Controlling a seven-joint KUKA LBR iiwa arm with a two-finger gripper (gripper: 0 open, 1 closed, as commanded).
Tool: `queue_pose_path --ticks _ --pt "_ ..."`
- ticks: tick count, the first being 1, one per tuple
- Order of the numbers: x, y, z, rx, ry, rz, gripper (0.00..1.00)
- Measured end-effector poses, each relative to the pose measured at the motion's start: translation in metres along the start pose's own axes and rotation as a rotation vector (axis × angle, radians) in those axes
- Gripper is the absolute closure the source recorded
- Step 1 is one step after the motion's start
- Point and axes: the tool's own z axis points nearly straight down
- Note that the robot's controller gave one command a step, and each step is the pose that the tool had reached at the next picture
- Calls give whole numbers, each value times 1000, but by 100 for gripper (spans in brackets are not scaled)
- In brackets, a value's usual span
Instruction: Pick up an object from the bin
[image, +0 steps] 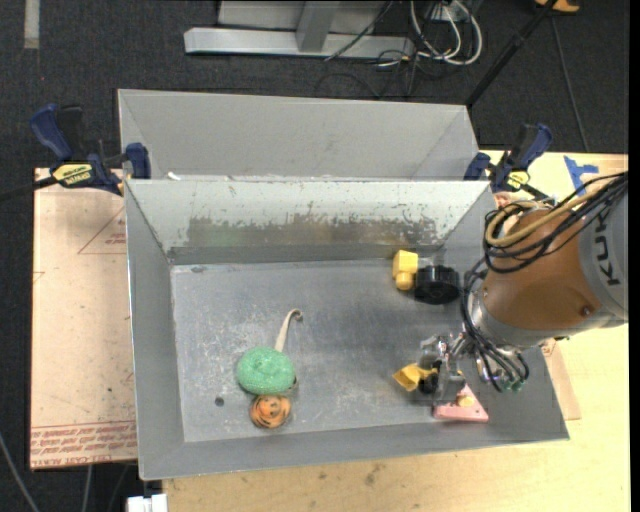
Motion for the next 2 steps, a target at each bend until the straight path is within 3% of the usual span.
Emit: queue_pose_path --ticks 1,2 --pt "-9 -4 -69 0 -2 0 100" --pt "-9 -4 -69 0 -2 0 100"
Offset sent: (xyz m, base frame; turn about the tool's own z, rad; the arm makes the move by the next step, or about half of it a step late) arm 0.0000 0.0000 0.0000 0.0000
